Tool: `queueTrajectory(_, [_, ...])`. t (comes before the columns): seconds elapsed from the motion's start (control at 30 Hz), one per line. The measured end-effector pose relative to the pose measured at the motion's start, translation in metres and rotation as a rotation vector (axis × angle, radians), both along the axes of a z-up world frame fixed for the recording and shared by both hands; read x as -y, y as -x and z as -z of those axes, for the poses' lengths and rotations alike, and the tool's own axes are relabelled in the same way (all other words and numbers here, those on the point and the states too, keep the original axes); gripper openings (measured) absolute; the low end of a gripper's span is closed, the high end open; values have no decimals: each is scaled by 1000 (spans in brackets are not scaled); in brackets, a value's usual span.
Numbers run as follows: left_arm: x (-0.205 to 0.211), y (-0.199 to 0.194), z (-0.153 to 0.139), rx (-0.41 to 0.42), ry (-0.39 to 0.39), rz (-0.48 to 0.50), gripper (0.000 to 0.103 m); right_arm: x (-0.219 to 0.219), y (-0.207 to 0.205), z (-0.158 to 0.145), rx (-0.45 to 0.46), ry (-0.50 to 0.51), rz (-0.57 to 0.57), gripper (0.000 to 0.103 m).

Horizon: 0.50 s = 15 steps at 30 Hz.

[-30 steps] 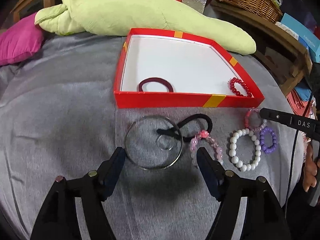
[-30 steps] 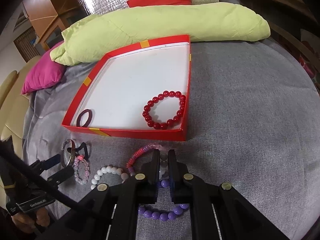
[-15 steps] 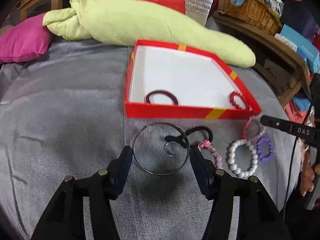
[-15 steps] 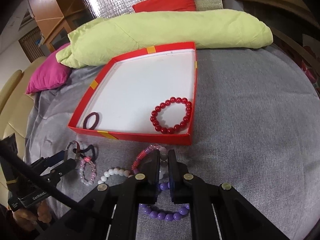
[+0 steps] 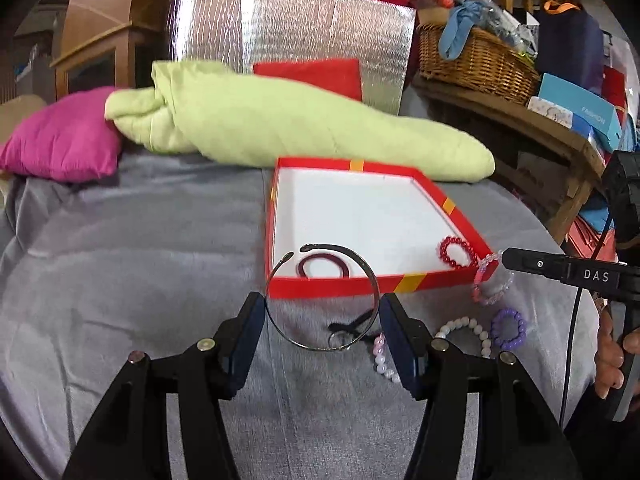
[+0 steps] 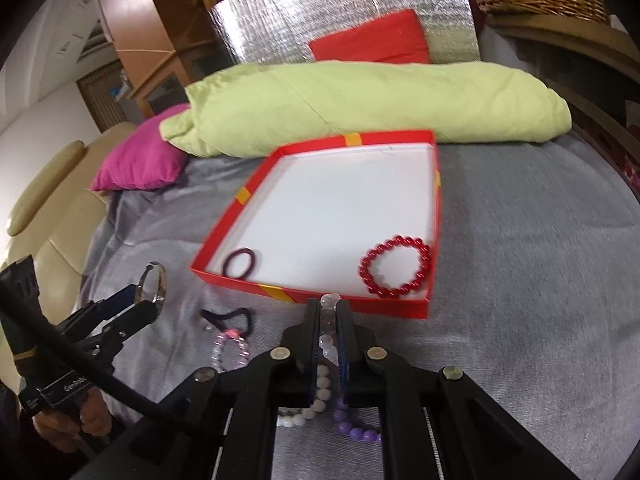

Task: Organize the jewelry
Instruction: 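Grasp and lift the silver bangle with the left tool while the right tool lifts the pink bracelet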

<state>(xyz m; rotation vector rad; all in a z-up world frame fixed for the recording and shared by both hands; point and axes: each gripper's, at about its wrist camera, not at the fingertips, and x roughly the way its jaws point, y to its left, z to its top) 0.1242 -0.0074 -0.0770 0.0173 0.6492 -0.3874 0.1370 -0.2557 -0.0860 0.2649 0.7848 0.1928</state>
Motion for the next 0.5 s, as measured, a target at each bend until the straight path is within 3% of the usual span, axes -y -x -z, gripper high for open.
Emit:
queueTrajectory(0.33, [12,1,1,23,-64,6,61,-7,9,-17,87,-34,-30,9])
queueTrajectory(0.5, [15,5,1,42,-85,5,61,-5,9,-16,88,-40,-21,9])
